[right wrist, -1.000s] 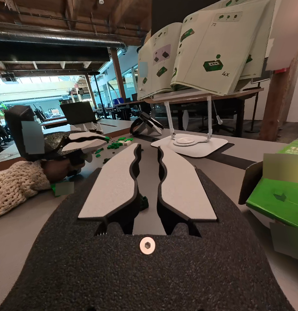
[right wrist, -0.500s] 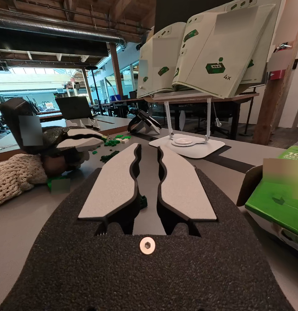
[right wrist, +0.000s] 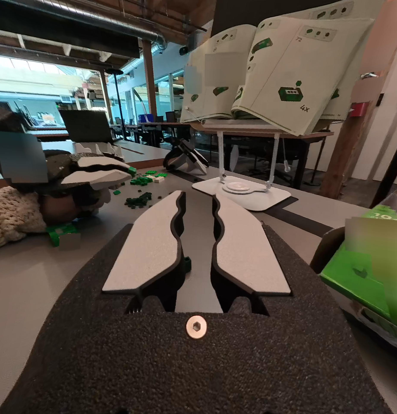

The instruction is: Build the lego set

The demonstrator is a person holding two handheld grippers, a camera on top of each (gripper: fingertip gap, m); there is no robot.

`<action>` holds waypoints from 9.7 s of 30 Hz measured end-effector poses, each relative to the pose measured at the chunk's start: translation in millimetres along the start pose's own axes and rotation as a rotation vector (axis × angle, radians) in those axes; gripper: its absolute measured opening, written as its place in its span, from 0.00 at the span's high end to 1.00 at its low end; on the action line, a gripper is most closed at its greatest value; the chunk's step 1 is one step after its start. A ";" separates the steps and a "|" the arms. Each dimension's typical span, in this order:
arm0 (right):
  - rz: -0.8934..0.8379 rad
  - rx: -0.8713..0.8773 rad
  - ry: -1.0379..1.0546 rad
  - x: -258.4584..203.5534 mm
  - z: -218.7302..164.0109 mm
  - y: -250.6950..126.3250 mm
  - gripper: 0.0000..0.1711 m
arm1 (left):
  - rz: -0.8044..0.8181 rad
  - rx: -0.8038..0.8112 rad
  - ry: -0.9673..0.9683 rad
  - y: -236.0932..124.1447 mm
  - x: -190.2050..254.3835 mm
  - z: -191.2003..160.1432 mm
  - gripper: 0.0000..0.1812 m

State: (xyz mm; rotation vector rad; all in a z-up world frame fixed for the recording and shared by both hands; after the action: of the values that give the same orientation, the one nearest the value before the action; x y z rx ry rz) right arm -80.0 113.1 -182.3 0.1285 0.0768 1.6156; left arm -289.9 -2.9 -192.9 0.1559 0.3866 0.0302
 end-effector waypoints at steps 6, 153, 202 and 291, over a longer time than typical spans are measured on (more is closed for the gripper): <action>0.043 -0.225 -0.035 -10.1 -10.5 3.0 0.92 | 0.006 0.002 0.010 -2.1 0.1 0.5 0.96; 0.342 -0.708 -0.056 -69.9 -54.5 7.4 0.91 | -1.234 -0.735 0.673 49.7 124.7 29.6 0.95; 0.341 -0.627 -0.148 -66.8 -41.4 9.7 0.94 | -1.236 -0.623 0.398 38.7 112.0 9.8 0.82; 0.360 -0.648 -0.099 -66.0 -42.3 10.0 0.90 | -1.077 -0.428 0.546 29.2 108.1 31.3 0.95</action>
State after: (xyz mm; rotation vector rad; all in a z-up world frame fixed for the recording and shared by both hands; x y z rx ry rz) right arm -92.5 48.0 -225.4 -0.2943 -0.5718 1.9102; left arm -177.9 27.8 -200.0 -0.5088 0.9565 -0.9176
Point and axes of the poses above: each gripper's, where its closed fingertips meet, y out along the fingers, z out of its top, x = y × z across the jaws, the point moved 6 cm from there along -y, back along the fingers, and after that the axes turned 14 degrees about z, right-handed, at the moved point
